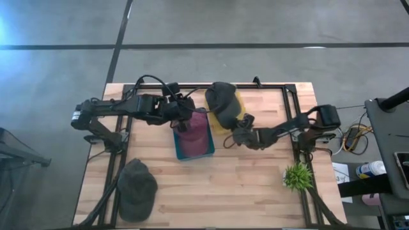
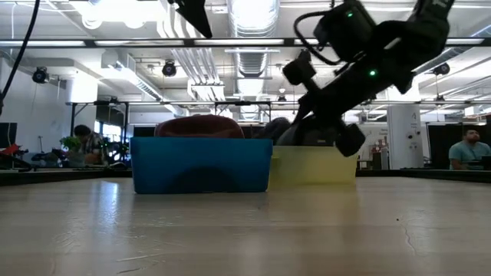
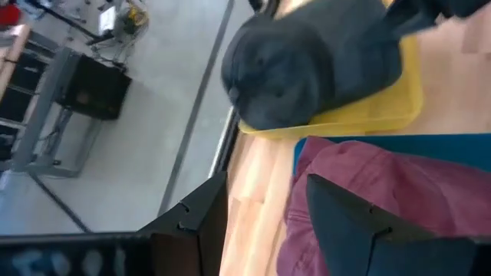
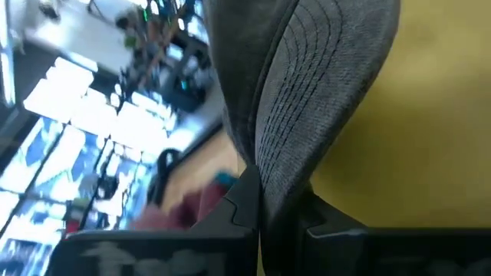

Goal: Pick & Place hat
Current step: Put the black cap into the yellow bin

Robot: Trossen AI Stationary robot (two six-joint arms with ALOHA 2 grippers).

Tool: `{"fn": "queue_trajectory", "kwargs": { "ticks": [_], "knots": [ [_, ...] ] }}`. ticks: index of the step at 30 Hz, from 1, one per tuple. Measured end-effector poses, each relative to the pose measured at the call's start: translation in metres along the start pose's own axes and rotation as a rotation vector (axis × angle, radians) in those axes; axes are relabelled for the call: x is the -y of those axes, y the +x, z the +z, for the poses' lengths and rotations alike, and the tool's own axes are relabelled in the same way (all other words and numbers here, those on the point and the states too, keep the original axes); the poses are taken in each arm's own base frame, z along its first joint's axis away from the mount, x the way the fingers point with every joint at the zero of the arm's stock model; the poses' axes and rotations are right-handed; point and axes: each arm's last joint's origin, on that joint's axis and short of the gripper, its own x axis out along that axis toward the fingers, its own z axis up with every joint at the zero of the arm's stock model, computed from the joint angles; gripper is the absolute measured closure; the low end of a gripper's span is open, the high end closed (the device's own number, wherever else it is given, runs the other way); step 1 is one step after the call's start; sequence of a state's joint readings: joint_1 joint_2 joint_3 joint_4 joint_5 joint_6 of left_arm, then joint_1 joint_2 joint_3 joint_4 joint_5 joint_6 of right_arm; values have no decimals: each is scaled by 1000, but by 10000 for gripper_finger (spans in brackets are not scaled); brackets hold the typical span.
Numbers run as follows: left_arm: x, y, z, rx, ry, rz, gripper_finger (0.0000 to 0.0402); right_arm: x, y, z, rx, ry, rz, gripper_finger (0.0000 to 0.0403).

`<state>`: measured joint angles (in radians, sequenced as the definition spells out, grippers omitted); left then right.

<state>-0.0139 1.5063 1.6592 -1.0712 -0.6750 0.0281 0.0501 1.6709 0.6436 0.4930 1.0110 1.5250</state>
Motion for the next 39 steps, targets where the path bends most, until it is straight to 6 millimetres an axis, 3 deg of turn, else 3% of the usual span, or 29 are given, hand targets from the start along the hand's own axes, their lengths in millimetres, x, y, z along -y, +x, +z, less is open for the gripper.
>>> {"fn": "queue_trajectory", "kwargs": {
  "ticks": [7, 13, 21, 28, 39],
  "knots": [
    [3, 3, -2, -6, 36, -31, 232, -12, 9, -14, -185, -17, -23, 366],
    [5, 5, 0, 22, 57, -29, 232, -9, 0, 0, -202, -30, -134, 299],
    [5, 5, 6, 73, 18, -25, 232, -16, -3, 10, -462, -155, -130, 237],
    [6, 7, 5, 75, 7, -26, 232, -15, 4, 17, -677, -208, -126, 230],
    [5, 9, 2, 48, -4, -23, 232, -28, -24, 45, -927, -542, -69, 229]
  ]
}}
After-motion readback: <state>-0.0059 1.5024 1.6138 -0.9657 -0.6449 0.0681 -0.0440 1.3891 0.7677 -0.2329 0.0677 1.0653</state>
